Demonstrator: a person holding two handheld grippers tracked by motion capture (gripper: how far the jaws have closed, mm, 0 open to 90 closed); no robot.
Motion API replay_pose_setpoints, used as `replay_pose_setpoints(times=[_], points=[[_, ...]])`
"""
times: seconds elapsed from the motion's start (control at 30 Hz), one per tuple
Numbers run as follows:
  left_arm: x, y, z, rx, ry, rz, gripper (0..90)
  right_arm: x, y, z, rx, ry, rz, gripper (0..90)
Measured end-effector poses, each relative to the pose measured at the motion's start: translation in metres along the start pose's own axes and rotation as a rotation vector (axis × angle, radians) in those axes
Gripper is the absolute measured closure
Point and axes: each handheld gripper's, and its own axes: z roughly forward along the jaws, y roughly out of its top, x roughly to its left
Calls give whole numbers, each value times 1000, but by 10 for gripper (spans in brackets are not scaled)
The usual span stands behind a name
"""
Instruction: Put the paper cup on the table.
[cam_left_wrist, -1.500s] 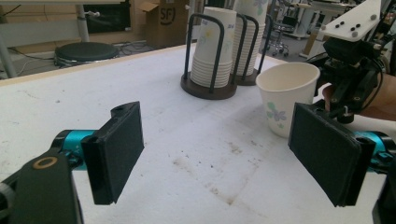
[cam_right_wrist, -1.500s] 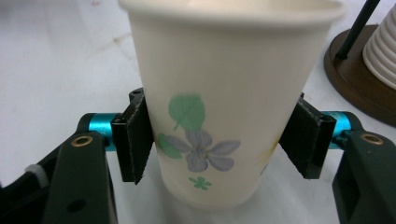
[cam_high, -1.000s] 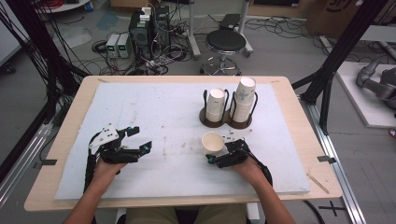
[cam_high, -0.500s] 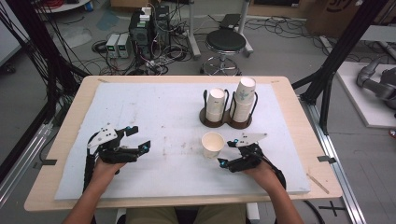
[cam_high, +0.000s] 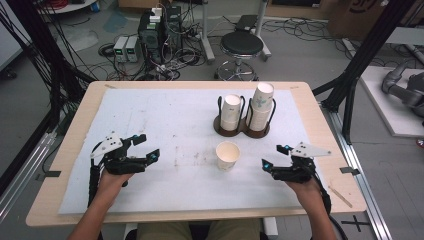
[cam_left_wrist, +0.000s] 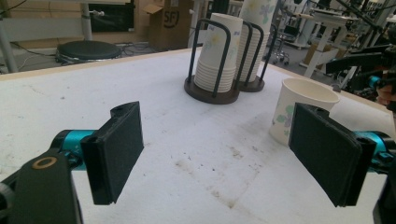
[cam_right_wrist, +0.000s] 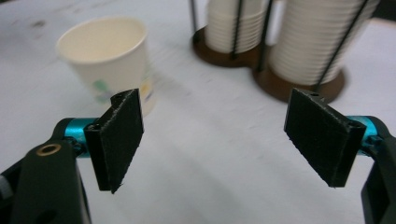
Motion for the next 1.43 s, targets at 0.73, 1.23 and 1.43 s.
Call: replay_pose_setpoints(times=[0.73, 1.23, 1.43], points=[[-5, 2, -12, -23, 10, 20, 150, 3, 5, -15, -66, -79, -6, 204], [-4, 1, -13, -25, 22, 17, 152, 3, 4, -12, -71, -79, -12, 204], [-2, 0, -12, -27, 23, 4, 152, 5, 5, -11, -65, -79, -20, 205]])
